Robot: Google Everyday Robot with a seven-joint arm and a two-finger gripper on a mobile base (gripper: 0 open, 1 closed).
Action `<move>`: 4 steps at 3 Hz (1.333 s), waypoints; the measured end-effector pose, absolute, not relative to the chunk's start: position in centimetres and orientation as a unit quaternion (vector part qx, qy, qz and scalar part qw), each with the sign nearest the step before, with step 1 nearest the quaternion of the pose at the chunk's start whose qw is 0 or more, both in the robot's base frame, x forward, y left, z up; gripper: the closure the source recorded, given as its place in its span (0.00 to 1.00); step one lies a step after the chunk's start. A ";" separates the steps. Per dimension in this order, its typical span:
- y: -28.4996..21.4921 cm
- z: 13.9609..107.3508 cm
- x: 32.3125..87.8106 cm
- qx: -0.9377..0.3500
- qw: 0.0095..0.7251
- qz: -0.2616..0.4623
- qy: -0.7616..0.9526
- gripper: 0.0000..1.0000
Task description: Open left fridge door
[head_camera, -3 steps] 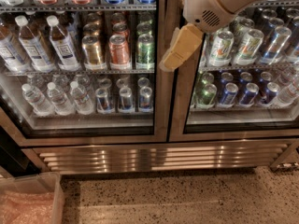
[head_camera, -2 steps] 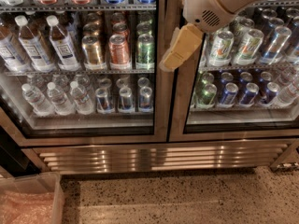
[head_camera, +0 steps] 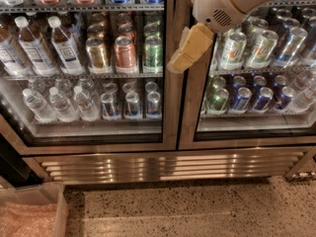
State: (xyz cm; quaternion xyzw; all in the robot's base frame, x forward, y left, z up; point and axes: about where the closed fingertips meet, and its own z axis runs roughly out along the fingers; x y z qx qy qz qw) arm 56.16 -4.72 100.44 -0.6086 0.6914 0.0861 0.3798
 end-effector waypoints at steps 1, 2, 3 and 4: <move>-4.0 100.0 57.4 -0.608 0.405 0.114 0.673 0.00; -3.6 99.5 57.5 -0.607 0.413 0.133 0.666 0.00; -3.6 99.5 57.5 -0.607 0.413 0.133 0.666 0.00; -3.5 99.3 57.4 -0.607 0.413 0.143 0.664 0.17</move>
Offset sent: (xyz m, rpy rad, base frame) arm 0.0451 0.0444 -0.0407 0.4021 0.0426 0.2160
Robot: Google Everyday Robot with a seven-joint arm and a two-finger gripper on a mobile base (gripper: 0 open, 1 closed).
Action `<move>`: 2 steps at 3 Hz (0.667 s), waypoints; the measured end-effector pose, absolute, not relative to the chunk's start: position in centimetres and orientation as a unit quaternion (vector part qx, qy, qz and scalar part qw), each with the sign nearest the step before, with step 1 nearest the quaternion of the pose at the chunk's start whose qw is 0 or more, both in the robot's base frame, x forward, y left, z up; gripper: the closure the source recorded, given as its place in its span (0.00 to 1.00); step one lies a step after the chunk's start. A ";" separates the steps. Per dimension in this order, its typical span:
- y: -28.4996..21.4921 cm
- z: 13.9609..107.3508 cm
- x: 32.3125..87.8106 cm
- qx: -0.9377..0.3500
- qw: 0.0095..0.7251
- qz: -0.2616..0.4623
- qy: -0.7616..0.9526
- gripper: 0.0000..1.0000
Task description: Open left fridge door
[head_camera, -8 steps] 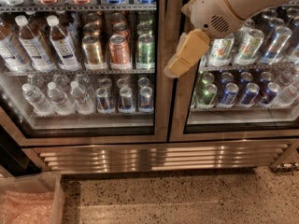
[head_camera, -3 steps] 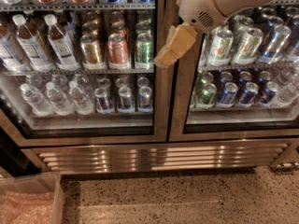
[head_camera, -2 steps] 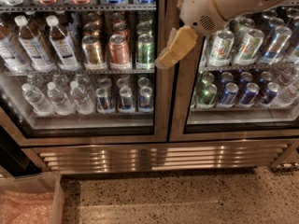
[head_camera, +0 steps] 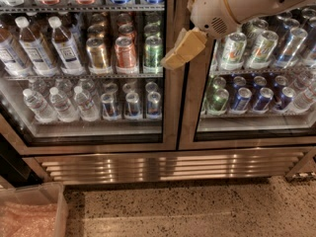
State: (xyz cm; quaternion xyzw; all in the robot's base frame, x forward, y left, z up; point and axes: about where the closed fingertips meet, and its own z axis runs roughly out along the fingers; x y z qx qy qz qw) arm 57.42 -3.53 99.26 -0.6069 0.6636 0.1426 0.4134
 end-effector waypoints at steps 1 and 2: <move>-3.5 99.3 57.4 -0.607 0.413 0.143 0.664 0.48; -3.5 99.3 57.4 -0.607 0.413 0.143 0.664 0.71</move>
Offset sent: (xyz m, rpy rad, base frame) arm 0.0000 0.0000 0.0000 0.0000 0.0000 0.0000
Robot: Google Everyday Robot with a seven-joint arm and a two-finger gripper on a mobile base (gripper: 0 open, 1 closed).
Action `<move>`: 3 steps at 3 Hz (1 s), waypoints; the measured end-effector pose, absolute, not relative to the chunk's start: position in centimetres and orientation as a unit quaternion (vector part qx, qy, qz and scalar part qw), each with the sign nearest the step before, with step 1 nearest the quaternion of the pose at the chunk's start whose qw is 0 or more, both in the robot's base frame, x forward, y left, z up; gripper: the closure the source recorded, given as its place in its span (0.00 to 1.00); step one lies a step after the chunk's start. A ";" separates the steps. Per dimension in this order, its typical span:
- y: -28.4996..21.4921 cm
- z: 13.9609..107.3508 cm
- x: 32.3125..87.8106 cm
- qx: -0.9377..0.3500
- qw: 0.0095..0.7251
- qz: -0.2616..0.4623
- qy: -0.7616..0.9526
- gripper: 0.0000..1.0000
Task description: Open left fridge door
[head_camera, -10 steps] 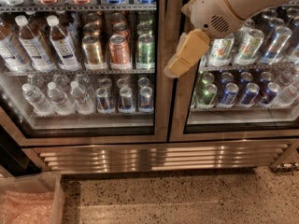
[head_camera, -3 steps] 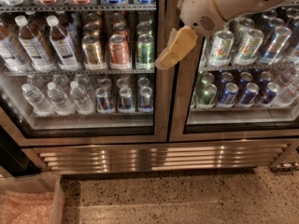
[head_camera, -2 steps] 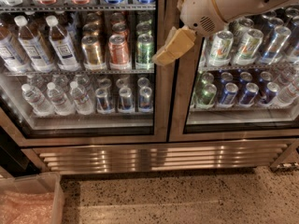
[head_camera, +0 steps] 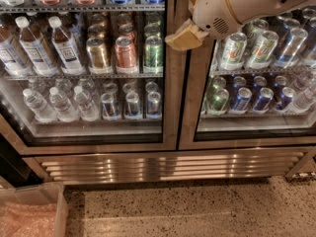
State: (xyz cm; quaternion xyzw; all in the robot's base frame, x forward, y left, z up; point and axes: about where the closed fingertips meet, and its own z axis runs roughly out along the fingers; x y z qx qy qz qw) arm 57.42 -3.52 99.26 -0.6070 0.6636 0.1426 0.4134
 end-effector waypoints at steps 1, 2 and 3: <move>-3.5 99.3 57.4 -0.607 0.413 0.143 0.664 0.94; -3.5 99.3 57.4 -0.607 0.413 0.143 0.664 1.00; -3.5 99.3 57.4 -0.607 0.413 0.143 0.663 1.00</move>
Offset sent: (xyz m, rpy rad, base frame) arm 0.0000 0.0000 0.0000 0.0000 0.0000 0.0001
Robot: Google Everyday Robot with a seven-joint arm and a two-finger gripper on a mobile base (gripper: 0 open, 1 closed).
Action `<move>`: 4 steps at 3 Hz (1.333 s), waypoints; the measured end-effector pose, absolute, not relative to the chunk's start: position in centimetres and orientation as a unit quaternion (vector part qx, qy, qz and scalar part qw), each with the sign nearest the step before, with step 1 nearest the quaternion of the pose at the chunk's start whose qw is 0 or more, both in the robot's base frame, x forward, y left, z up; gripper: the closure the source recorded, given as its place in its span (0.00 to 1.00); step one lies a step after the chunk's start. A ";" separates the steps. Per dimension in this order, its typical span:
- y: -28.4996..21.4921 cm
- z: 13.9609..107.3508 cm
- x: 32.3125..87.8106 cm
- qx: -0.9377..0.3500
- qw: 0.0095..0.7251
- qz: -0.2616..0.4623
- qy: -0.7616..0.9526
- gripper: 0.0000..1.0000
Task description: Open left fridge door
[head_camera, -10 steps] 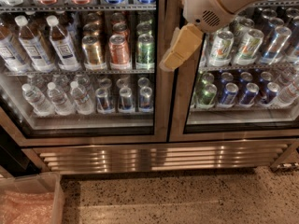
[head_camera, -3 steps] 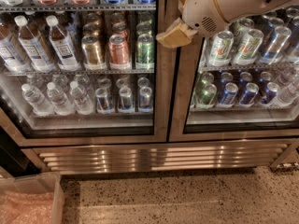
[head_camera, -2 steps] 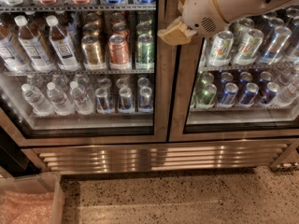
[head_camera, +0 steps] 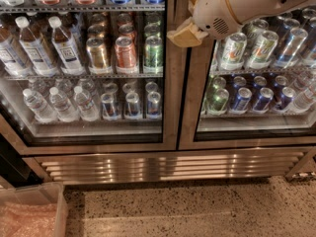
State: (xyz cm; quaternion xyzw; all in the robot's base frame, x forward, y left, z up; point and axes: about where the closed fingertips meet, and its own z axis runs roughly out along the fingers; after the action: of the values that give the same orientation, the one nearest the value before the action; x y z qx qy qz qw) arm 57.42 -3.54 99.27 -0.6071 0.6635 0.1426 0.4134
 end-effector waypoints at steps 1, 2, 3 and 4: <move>-4.1 99.5 57.7 -0.607 0.413 0.143 0.664 1.00; -4.3 99.6 57.8 -0.607 0.413 0.143 0.664 1.00; -4.6 99.9 58.1 -0.607 0.413 0.143 0.664 1.00; -4.7 100.1 58.2 -0.607 0.413 0.143 0.664 1.00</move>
Offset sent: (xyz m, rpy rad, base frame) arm -0.1727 -0.0238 -0.0108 0.1414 0.2867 0.0255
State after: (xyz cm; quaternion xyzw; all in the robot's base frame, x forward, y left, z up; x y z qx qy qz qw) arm 58.16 -4.72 100.05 -0.6070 0.6635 0.1427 0.4134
